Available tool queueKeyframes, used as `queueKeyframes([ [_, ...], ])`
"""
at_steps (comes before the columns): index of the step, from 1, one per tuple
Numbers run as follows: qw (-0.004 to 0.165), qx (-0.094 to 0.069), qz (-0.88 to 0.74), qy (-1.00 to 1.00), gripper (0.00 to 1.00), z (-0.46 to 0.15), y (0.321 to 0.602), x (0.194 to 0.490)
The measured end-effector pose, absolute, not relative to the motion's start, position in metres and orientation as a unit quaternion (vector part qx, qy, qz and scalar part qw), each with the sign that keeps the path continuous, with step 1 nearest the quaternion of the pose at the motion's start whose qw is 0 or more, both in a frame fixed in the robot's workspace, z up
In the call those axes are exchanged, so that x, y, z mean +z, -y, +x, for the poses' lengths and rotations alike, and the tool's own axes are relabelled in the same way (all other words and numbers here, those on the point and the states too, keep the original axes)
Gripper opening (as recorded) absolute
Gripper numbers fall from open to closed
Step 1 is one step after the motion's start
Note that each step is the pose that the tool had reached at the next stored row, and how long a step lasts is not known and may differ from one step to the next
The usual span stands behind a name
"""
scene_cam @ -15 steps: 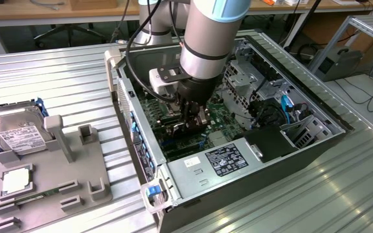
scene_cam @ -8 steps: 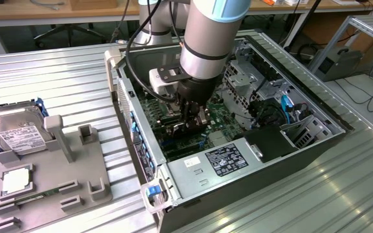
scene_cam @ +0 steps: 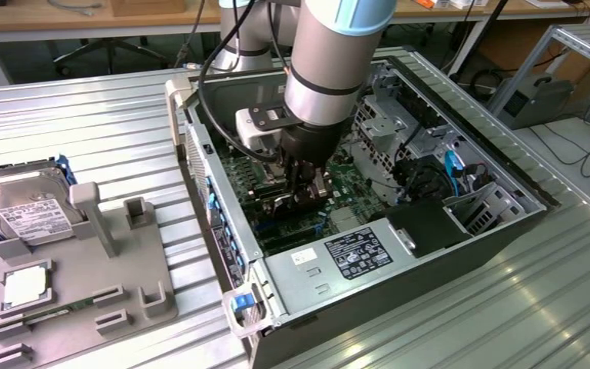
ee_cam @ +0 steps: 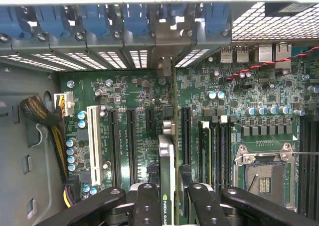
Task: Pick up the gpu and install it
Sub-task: 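Insert the gpu into the slot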
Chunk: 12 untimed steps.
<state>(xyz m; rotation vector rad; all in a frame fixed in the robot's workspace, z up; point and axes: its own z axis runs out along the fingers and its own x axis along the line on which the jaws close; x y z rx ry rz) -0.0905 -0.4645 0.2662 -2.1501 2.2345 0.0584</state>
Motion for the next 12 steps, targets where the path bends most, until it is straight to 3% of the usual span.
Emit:
queueKeyframes([
  [12, 0.02, 0.019, -0.689, -0.724, 0.27, -0.0905, 0.4645, 0.2662],
])
